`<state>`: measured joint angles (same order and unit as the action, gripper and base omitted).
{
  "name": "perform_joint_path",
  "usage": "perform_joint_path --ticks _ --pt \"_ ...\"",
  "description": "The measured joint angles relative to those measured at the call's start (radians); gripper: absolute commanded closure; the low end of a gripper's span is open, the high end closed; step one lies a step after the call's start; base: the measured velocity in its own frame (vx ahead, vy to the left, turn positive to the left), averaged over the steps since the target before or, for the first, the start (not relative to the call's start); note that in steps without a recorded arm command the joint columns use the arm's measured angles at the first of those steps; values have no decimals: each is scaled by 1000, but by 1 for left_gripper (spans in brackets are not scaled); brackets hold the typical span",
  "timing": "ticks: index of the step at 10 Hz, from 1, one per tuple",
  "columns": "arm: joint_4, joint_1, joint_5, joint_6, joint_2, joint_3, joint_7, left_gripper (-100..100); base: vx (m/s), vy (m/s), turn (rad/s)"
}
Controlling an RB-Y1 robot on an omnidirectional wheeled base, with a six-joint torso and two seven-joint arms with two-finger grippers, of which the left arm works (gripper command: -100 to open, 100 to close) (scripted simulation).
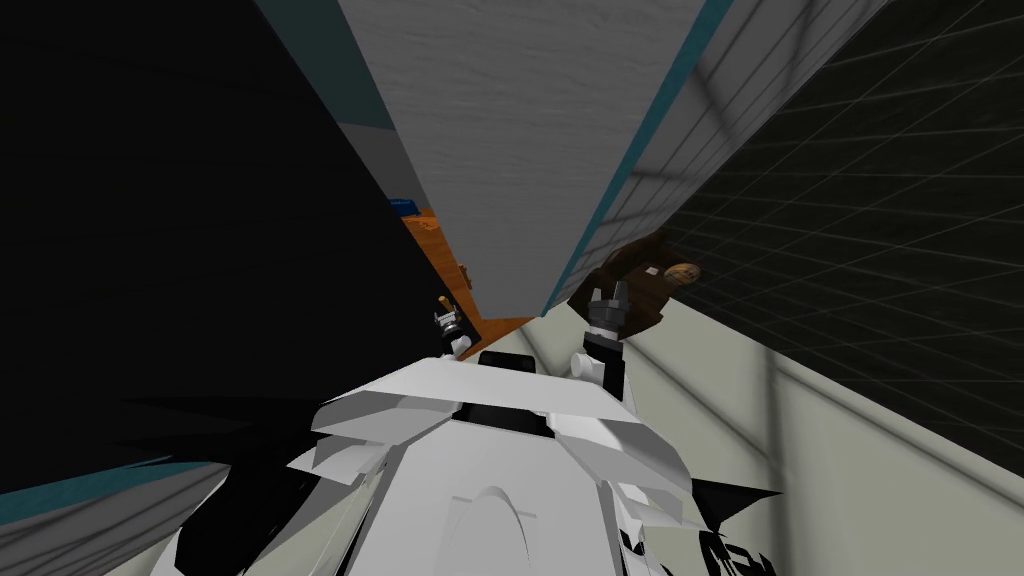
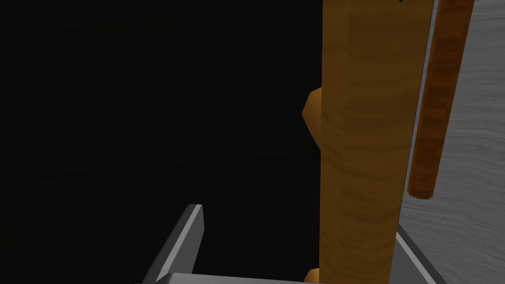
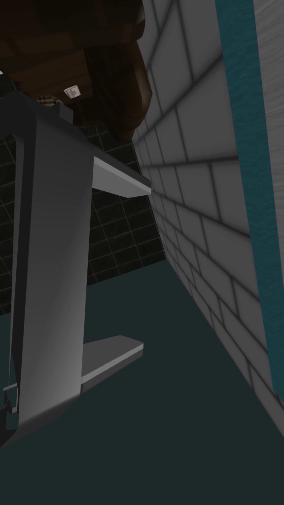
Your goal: Push the door open
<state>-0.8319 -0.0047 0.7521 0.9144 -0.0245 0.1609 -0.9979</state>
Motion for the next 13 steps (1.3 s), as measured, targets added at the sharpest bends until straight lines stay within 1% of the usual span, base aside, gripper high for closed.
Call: perform_joint_path --ticks 1,2,3,4,5,6,7,8,9,10,11,12,13 --pt "-3 1 1 -4 -1 0 -1 100 -6 7 -12" --pt "37 -19 -1 13 -7 -1 -14 100 -12 8 -15" --pt "64 -35 -1 28 -9 1 -20 100 4 21 -20" --pt "18 -7 -2 17 3 0 -5 100 5 0 -11" --pt "30 -12 -1 20 -2 0 -10 100 -2 5 37" --pt "76 -39 -3 40 -5 -1 -23 100 1 -7 -38" --pt "65 -32 -3 38 -5 0 -20 100 -1 -5 22" --pt "95 -50 -3 48 -9 0 -28 100 1 8 -25" --pt "67 -34 0 31 -10 3 -22 100 14 -4 23" --pt "16 -7 2 9 -2 4 -6 100 10 8 24" --pt "-9 4 3 -3 5 4 7 100 6 -1 -2" --pt "16 -15 5 2 -2 6 2 100 44 33 -178" --pt "4 -3 13 0 5 13 11 100 43 82 -112"
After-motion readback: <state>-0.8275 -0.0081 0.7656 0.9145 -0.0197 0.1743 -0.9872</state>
